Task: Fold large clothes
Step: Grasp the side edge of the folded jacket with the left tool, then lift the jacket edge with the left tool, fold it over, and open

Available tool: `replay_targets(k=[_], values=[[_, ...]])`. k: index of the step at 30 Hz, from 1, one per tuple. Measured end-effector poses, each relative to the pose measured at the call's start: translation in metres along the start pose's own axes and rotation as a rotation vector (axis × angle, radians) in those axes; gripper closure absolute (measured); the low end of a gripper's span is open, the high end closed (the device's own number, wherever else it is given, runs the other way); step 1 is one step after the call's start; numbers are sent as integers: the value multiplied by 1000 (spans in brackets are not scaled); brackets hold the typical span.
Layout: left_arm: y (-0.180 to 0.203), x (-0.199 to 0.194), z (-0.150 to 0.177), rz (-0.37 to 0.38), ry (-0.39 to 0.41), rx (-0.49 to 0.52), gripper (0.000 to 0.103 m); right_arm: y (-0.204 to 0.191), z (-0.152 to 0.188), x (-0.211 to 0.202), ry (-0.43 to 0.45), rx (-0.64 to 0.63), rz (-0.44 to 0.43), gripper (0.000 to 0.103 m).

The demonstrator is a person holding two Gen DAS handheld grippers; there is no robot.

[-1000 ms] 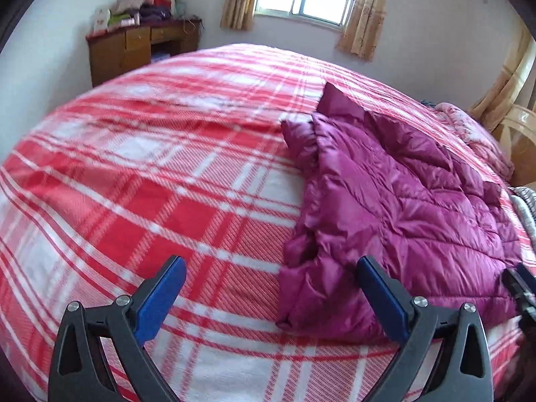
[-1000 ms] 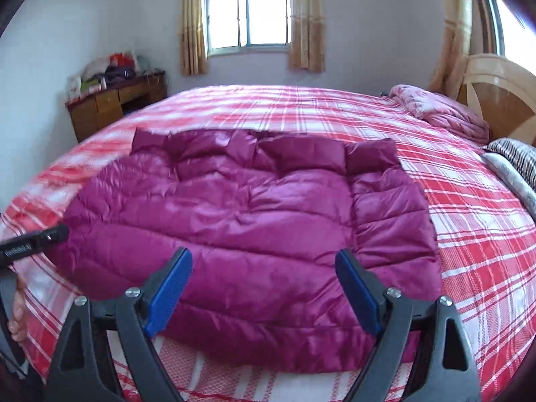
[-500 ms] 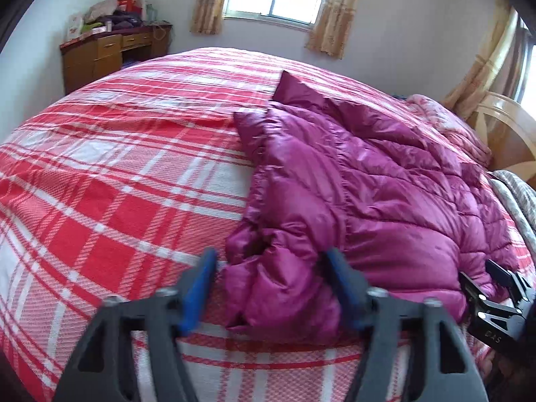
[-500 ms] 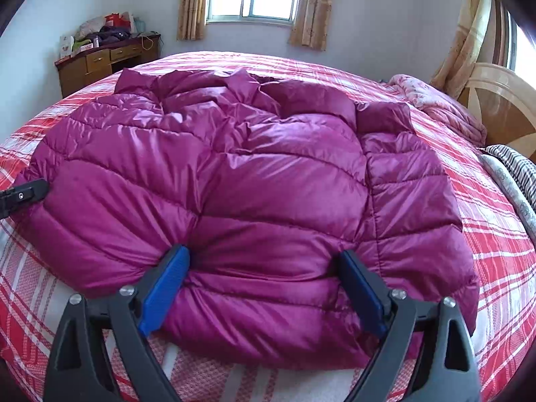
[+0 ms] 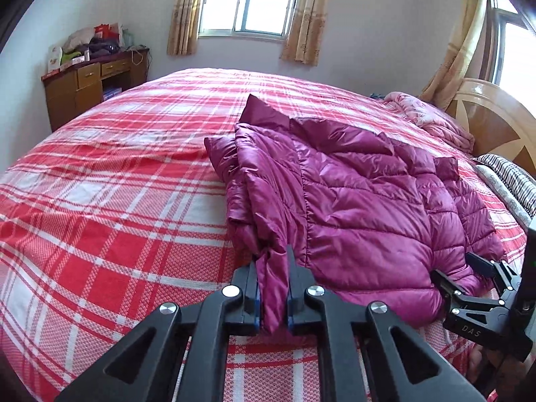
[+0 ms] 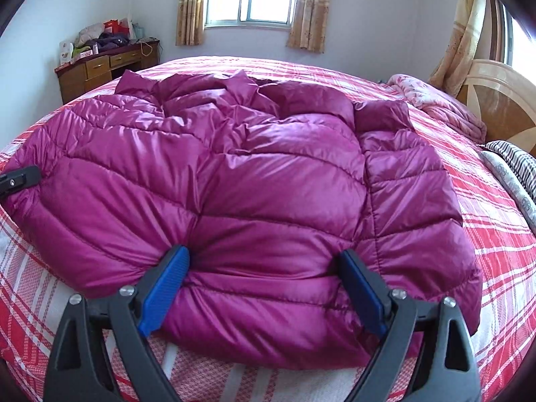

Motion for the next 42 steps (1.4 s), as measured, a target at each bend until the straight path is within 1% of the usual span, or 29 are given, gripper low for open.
replay_targets(k=[5, 9, 10, 11, 13, 14, 15, 17, 20, 22, 24, 27, 29, 31, 35, 39, 42], values=[[7, -15, -12, -5, 32, 20, 95, 0, 0, 0, -3, 4, 4, 10], [24, -34, -26, -23, 78, 84, 96, 0, -3, -2, -23, -2, -2, 10], [29, -39, -30, -20, 92, 97, 96, 1, -5, -6, -32, -1, -8, 11], [36, -47, -35, -19, 112, 119, 96, 1, -8, -11, -29, -1, -20, 19], [52, -59, -43, -48, 156, 186, 96, 2, -13, -25, -2, -19, -10, 25], [61, -66, -47, -45, 177, 212, 96, 4, -17, -35, 25, -18, -5, 25], [70, -71, -51, -39, 192, 234, 96, 9, -20, -44, 49, -2, -9, 25], [88, -78, -57, -32, 219, 276, 96, 23, -23, -54, 61, 36, -9, 25], [116, -82, -63, -5, 239, 330, 96, 50, -22, -55, 40, 88, 22, 25], [133, -86, -66, 15, 253, 360, 96, 74, -19, -53, 27, 109, 65, 25], [154, -88, -68, 35, 266, 404, 96, 88, -14, -49, 6, 127, 70, 25], [190, -86, -67, 46, 286, 481, 96, 103, -6, -41, -30, 133, 86, 27], [215, -83, -65, 63, 286, 526, 96, 113, 0, -38, -51, 147, 90, 28], [239, -78, -61, 90, 277, 561, 96, 125, 5, -40, -54, 197, 75, 28], [284, -62, -49, 129, 246, 639, 96, 142, 12, -43, -55, 251, 67, 28], [316, -37, -28, 173, 179, 694, 96, 154, 16, -39, -65, 287, 58, 28], [332, -17, -10, 194, 126, 717, 96, 158, 22, -35, -78, 304, 47, 25]])
Point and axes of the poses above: each gripper's, at about its wrist camera, not at the fingertips, and x roughly the way its jaws point, y to its right, z to its underside, the point moved 7 cm from there along x, roughly the way its jaws point, and after that the axes turned 5 degrees about -z, right-handed, at the moved point
